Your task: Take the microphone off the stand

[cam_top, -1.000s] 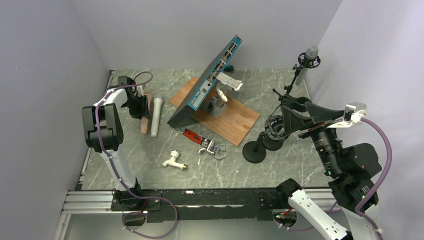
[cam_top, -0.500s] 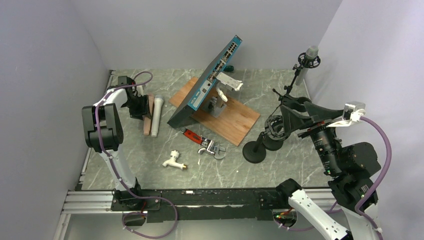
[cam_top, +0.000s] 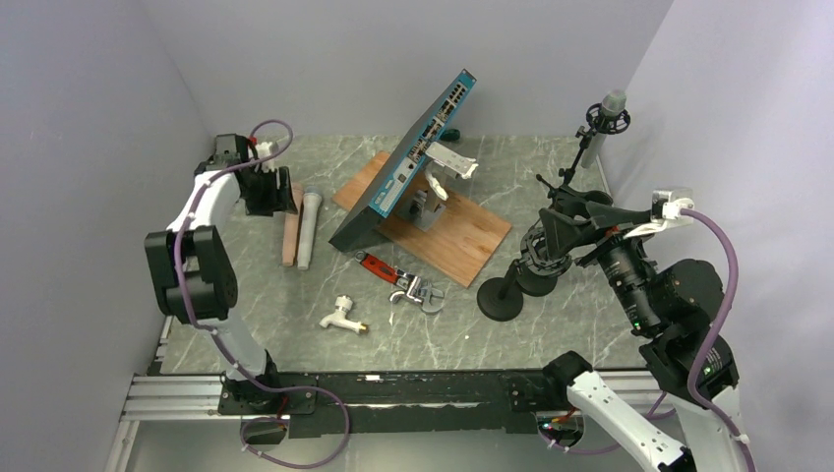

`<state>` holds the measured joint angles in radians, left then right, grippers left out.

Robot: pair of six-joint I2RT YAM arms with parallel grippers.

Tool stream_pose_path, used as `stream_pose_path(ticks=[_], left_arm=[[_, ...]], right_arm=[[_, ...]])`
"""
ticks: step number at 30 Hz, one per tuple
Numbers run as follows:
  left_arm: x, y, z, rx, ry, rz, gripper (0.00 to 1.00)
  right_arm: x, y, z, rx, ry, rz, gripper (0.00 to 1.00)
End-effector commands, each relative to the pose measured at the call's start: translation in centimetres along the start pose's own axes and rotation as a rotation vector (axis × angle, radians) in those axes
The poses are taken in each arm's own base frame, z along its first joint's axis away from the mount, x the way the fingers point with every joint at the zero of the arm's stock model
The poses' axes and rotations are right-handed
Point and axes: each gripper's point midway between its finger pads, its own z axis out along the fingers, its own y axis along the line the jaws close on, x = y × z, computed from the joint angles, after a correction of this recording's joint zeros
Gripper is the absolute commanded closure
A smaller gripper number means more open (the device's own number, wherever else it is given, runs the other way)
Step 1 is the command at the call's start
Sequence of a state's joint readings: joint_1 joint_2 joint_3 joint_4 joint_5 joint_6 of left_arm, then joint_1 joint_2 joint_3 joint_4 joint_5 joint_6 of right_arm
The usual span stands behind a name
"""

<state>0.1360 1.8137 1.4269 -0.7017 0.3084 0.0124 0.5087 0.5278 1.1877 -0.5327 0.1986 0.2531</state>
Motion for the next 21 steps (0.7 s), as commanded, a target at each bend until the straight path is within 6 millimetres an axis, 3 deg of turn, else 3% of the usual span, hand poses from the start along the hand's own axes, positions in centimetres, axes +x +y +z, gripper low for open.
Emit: stream_pose_path(ticks=[1,6,13,18,21], left_arm=[[-2.0,-2.0,-4.3,0.04,-0.129,0.051,0.31],[-3.3,-4.1,-7.8,0.09,-0.253,0.086,0.25],[-4.5,-8.1,-13.2,0.216,-0.439,0.116,0.13],[-4.4,-11.5,-15.5,0.312,-0.505,0.16,0.11],[-3.8,-14.0,-16.4,0.37,-0.512,0.214,0.08]], right_arm=[[0.0,0.5,-0.3,-0.021,0.036,-0.001,0.0],[0.2,-0.2,-0.5,0.028,0.059,0.018,0.0],[-1.2,-1.9,-1.8,0.133,0.063,0.026,0.0],[-1.5,-4.9,-3.2,0.315,0.111,-0.006,0.0],[-0.4,-6.8,-3.7,0.443,0.194,-0.044,0.0]])
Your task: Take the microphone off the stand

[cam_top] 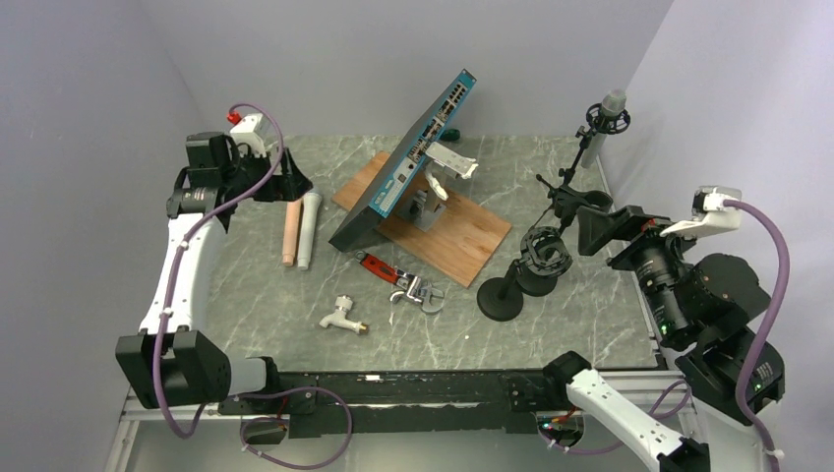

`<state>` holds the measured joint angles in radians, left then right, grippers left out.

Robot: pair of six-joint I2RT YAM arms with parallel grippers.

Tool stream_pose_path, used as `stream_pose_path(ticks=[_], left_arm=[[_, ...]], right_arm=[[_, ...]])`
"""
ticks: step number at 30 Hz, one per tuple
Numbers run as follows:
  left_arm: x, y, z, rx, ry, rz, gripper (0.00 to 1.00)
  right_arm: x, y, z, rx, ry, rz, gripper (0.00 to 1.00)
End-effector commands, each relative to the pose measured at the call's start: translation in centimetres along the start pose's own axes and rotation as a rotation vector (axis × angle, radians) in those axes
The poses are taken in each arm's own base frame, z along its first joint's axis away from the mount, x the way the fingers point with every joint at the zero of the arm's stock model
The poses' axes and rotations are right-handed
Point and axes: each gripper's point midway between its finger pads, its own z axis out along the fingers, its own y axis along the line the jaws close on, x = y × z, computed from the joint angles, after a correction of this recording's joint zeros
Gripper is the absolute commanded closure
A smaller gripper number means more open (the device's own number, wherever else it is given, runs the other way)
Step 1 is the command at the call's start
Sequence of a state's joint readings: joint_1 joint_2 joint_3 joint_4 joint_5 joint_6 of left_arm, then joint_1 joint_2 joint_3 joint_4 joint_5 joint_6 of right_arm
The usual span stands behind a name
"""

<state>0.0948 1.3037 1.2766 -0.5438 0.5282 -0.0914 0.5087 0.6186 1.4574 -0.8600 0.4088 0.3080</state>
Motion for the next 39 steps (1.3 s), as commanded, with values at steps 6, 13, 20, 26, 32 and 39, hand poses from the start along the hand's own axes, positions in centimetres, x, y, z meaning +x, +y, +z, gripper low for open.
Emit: stream_pose_path(ticks=[6,13,20,26,32,39], left_arm=[[-1.4,-5.6,-1.0,0.163,-0.071,0.08,0.06],[-1.6,-5.7,-1.4,0.154,-0.085,0.09,0.06],[-1.5,-5.9,-1.4,0.172,-0.086,0.084,0.06],[-1.6,-6.4,-1.4,0.2,-0.088,0.077,0.07],[-1.5,-6.5,-1.3,0.208,-0.084,0.075,0.07],[-1.6,-6.7,-1.4,0.216,-0.088,0.074,0.07]], right_arm=[[5.5,-4.6,1.5,0.321,0.267,-0.125,0.05],[6.1,-4.8,4.7,0.394,0.231,-0.145,0.14],[4.7,-5.6,8.1,0.505,0.204,-0.249,0.28],[4.7,-6.2,10.6,0.464,0.245,-0.227,0.52],[5.7,-7.0,11.6,0.447,0.305,-0.228,0.55],[5.5,-5.5,12.2,0.35,0.29,-0.21,0.46]])
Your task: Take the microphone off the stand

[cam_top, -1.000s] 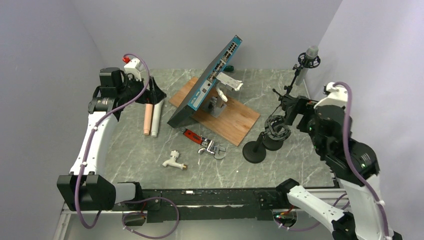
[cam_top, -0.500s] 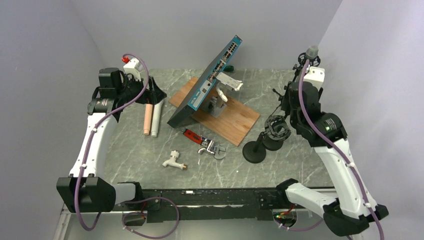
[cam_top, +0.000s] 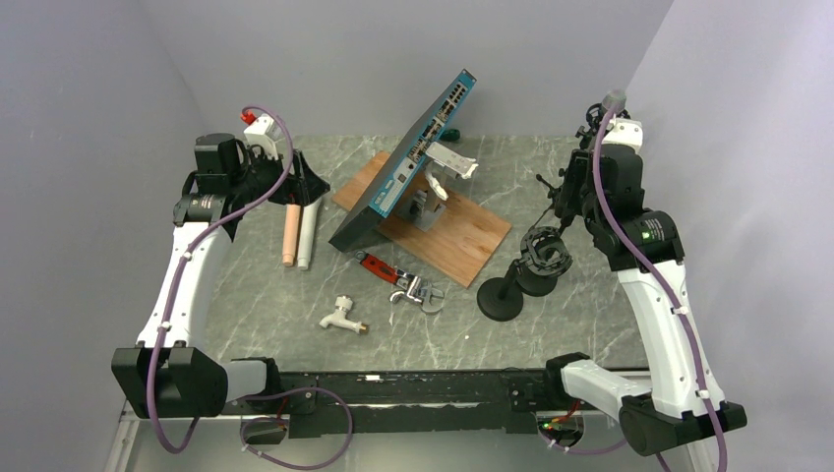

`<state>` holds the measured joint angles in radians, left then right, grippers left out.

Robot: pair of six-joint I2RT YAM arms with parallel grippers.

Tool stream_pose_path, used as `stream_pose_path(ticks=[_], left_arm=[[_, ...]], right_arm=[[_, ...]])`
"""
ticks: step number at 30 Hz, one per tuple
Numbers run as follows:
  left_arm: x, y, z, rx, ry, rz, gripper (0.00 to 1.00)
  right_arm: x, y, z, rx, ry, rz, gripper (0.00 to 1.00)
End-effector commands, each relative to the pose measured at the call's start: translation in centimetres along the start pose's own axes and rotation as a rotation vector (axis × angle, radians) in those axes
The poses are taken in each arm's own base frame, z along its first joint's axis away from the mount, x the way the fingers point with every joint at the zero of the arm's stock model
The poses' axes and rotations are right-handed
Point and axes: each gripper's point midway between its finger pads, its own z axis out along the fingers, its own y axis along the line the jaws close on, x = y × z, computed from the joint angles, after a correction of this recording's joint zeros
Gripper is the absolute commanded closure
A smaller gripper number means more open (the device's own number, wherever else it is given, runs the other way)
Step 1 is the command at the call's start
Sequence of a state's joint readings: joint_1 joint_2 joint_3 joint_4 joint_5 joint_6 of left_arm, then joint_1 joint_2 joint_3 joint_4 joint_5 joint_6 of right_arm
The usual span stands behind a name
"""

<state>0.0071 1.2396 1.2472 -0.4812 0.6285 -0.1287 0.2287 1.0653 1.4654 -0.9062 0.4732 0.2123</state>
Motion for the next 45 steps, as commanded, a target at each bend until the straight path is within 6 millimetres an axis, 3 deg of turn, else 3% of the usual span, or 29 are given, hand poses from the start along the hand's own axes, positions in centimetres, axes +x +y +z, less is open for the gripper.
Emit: stream_pose_path(ticks=[1,8,16,25,36,40,45], left_arm=[[-1.2,-1.1,-0.5,0.038,-0.044,0.024,0.07],[-1.1,-1.0,-0.5,0.037,-0.042,0.023,0.07],[-1.3,-1.2,-0.7,0.043,-0.047,0.027,0.07],[-1.4,-1.6,-0.8,0.055,-0.054,0.029,0.07],[-1.2,-1.6,-0.6,0.065,-0.048,0.021,0.07],[-1.3,-1.8,-0.6,0.074,-0.051,0.021,0.07],[-1.1,-1.8,-0.4,0.084,-0.048,0.013,0.07]], right_arm=[[-2.7,1.4,-1.0,-0.098,-0.082,0.022,0.46],[-0.2,1.3,0.3,-0.079,-0.014,-0.027,0.57],[3.8,0.9,1.0,-0.047,0.1,-0.035,0.57],[10.2,1.3,2.1,-0.053,0.243,-0.015,0.56],[15.5,0.9,3.0,-0.013,0.322,0.033,0.57],[15.1,0.9,3.5,-0.003,0.289,0.045,0.57],[10.2,1.0,4.3,0.015,0.192,0.024,0.53]])
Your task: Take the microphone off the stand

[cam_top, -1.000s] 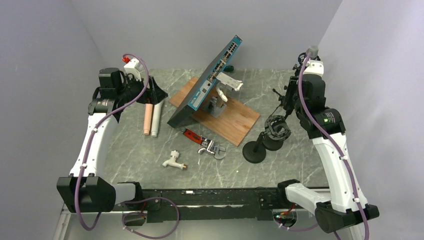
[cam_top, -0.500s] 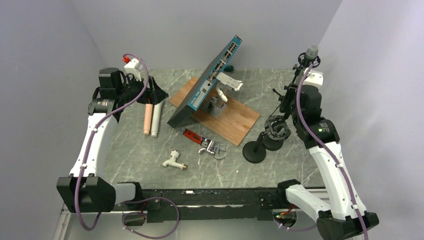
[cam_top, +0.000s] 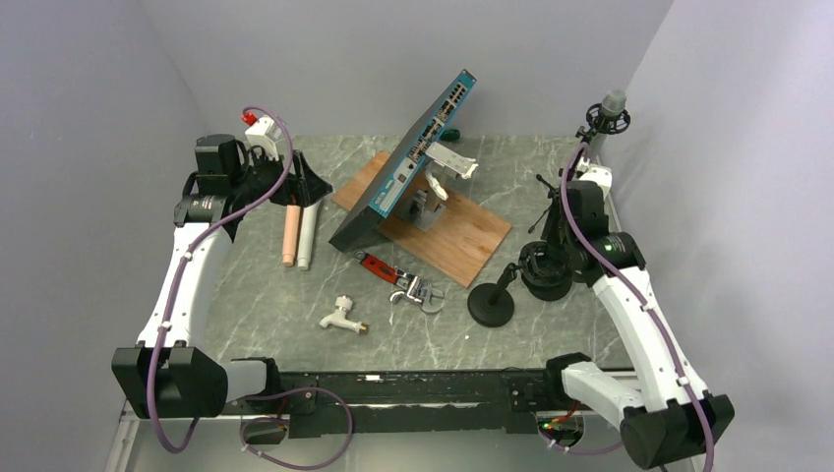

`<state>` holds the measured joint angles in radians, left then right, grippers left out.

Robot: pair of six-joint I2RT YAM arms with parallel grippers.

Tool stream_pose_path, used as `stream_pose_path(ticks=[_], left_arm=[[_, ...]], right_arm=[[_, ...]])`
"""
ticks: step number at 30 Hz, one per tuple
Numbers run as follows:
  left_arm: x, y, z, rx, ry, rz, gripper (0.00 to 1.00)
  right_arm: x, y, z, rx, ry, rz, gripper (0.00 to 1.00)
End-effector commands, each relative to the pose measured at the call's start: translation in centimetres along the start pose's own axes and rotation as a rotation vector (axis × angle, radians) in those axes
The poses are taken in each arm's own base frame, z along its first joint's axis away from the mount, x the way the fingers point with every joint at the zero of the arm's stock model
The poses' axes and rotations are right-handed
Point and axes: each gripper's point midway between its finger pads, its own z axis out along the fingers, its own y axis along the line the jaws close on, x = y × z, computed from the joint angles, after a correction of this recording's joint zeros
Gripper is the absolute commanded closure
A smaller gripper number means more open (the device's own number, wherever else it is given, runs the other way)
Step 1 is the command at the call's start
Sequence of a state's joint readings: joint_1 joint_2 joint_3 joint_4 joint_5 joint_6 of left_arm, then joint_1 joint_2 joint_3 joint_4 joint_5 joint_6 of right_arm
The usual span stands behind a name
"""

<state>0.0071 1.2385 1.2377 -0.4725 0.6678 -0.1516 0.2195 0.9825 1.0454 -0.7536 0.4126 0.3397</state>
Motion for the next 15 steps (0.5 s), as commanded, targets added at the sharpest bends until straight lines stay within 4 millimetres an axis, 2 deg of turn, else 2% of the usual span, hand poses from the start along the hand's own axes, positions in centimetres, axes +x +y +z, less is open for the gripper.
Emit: stream_pose_path(ticks=[1,3,6,10,15], left_arm=[[-1.3,-1.1,-0.4,0.044,-0.049,0.035,0.07],[-1.3,-1.1,-0.5,0.04,-0.049,0.037,0.07],[-1.3,-1.0,-0.5,0.036,-0.05,0.038,0.07],[-1.2,-1.1,-0.4,0.045,-0.048,0.036,0.07],[-1.2,-1.7,-0.3,0.065,-0.043,0.039,0.07]], right_arm=[[-2.2,-0.1,0.0,0.034,-0.002,-0.034,0.51],[-4.7,-0.2,-0.2,0.046,-0.042,-0.031,0.48],[-6.7,-0.2,0.2,0.03,-0.063,-0.008,0.43],[-8.0,0.1,0.9,-0.031,-0.038,0.036,0.36],[-8.5,-0.9,0.1,0.012,-0.038,0.016,0.16]])
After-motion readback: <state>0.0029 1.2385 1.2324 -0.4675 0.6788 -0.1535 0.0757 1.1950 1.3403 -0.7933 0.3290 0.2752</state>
